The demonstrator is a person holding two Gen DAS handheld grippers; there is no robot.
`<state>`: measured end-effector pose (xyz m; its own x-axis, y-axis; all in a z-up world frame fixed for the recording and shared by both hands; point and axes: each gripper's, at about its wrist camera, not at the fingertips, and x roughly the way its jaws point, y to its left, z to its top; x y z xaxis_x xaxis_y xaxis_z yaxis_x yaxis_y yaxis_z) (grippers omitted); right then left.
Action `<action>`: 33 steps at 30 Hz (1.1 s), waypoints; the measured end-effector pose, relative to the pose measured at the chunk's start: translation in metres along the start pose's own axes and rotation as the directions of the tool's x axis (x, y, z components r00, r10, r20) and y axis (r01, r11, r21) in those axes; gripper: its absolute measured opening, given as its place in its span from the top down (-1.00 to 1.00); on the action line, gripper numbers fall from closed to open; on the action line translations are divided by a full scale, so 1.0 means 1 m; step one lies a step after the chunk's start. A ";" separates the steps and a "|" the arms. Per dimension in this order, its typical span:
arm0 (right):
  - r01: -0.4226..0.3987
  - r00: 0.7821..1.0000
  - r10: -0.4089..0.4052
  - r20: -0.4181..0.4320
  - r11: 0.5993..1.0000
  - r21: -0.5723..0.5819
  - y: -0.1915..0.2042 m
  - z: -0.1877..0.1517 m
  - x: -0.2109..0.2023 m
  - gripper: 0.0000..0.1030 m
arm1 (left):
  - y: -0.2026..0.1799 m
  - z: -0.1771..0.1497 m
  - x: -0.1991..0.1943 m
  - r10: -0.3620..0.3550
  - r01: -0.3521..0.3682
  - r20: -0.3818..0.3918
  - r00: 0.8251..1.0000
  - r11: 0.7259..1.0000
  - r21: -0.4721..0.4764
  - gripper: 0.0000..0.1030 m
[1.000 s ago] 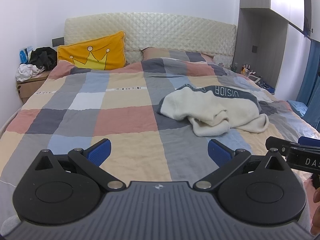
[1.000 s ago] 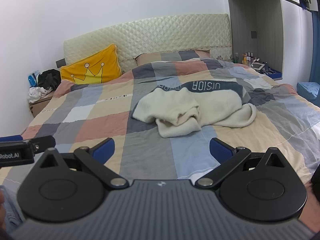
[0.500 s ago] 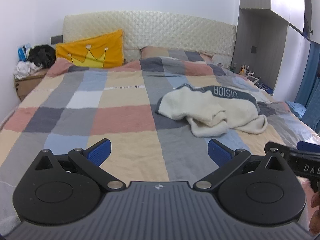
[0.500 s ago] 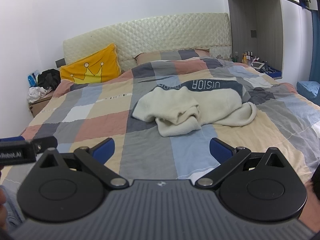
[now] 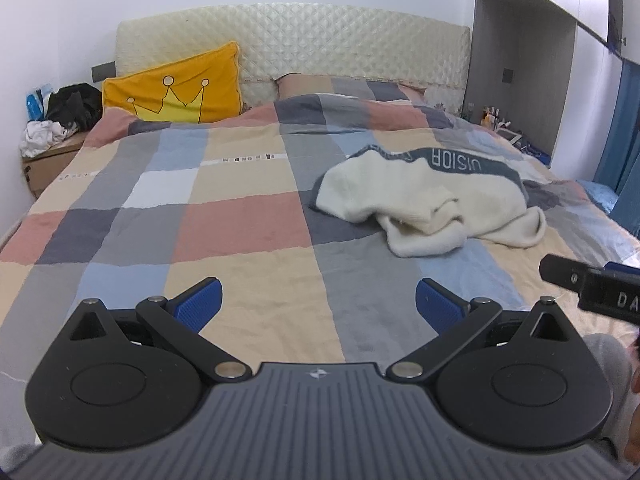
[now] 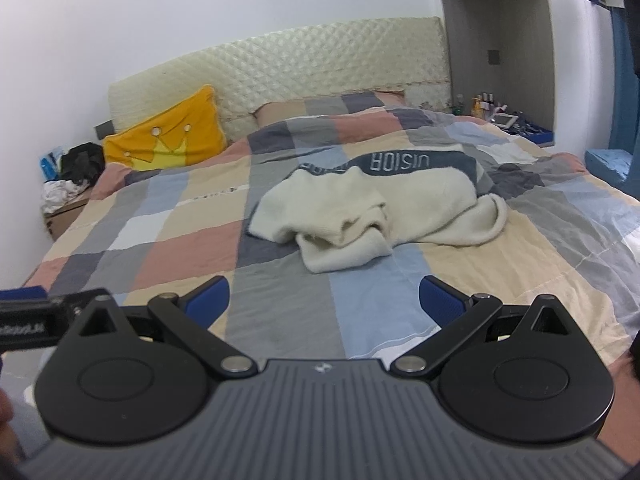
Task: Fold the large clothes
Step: 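Move both tools toward the cream sweater and close the left gripper on it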
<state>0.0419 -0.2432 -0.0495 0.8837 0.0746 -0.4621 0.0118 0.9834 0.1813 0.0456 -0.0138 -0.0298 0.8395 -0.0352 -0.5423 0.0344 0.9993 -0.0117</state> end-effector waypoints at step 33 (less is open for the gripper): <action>0.037 0.995 -0.029 -0.098 0.996 0.087 -0.076 0.052 0.130 -1.00 | -0.065 0.072 0.209 -0.182 0.189 -0.086 0.980 0.979 0.079 -1.00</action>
<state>0.1803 -0.3169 -0.0786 0.8331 0.0622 -0.5496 0.0853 0.9673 0.2387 0.2584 -0.0871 -0.0818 0.7693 -0.2154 -0.6015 0.2346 0.9709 -0.0476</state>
